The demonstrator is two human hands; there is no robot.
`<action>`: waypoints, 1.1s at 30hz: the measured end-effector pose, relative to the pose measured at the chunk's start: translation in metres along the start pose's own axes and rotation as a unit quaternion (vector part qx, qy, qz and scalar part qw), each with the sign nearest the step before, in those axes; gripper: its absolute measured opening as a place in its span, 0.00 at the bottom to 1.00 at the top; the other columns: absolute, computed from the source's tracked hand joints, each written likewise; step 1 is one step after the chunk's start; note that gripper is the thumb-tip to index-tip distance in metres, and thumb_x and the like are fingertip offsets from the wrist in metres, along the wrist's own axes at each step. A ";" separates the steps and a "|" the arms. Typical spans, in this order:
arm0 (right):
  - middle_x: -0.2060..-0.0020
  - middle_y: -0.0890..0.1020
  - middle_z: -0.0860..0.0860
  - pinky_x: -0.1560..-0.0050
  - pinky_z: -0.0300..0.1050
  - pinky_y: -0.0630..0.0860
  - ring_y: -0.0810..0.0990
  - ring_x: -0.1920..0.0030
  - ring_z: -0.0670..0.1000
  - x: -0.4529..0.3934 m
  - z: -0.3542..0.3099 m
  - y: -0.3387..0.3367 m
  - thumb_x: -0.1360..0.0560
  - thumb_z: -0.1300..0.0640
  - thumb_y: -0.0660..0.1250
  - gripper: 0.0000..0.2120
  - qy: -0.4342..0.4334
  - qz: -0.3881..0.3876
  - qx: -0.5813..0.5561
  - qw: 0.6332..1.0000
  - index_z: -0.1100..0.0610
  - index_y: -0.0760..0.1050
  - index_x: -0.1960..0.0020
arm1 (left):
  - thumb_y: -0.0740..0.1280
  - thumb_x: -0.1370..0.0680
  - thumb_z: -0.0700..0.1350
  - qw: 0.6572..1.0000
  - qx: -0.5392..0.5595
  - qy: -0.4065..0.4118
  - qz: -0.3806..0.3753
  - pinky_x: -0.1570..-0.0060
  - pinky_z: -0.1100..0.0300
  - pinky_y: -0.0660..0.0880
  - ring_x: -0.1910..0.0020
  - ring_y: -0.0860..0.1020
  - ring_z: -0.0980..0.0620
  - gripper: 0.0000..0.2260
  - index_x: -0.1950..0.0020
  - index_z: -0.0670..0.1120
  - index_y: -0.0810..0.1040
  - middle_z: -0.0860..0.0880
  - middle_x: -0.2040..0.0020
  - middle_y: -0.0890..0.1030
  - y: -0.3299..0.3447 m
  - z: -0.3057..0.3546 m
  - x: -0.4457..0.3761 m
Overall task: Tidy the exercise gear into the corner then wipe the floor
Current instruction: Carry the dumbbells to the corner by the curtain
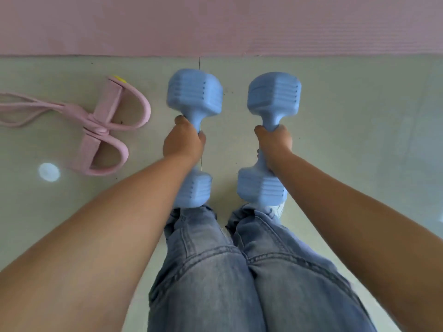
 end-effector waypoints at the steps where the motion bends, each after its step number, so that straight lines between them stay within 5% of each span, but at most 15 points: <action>1: 0.73 0.66 0.52 0.69 0.40 0.64 0.69 0.66 0.53 0.023 0.001 -0.016 0.27 0.60 0.58 0.13 0.007 -0.001 -0.002 1.000 0.56 0.59 0.69 | 0.58 0.19 0.45 1.000 -0.012 0.005 -0.006 0.47 0.51 0.69 0.39 0.74 0.38 0.18 0.34 0.35 0.63 0.37 0.37 0.75 -0.012 0.003 0.025; 8: 0.73 0.62 0.50 0.73 0.39 0.57 0.59 0.73 0.49 0.165 -0.004 -0.104 0.28 0.61 0.59 0.14 0.045 0.000 -0.006 0.999 0.55 0.57 0.69 | 0.63 0.22 0.43 0.993 -0.097 0.054 -0.035 0.57 0.56 0.64 0.42 0.75 0.38 0.18 0.36 0.36 0.66 0.39 0.39 0.75 -0.084 0.042 0.162; 20: 0.74 0.66 0.49 0.72 0.39 0.59 0.64 0.73 0.48 0.353 0.033 -0.260 0.27 0.58 0.61 0.14 0.077 0.072 -0.081 0.991 0.54 0.59 0.69 | 0.61 0.22 0.44 0.946 -0.243 0.212 -0.040 0.59 0.58 0.66 0.51 0.76 0.41 0.15 0.39 0.37 0.69 0.41 0.50 0.76 -0.164 0.148 0.365; 33: 0.73 0.63 0.50 0.71 0.39 0.57 0.60 0.73 0.50 0.458 0.150 -0.399 0.31 0.64 0.62 0.14 0.156 0.151 -0.263 0.940 0.56 0.59 0.70 | 0.62 0.23 0.44 0.810 -0.422 0.406 -0.038 0.61 0.59 0.67 0.54 0.75 0.42 0.10 0.45 0.41 0.73 0.45 0.56 0.74 -0.115 0.285 0.543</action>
Point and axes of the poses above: each hand's wrist, its own x-axis away from the middle knuckle, its own y-axis out of the palm, z = x × y, the point moved 1 cm from there along -x, towards the middle knuckle
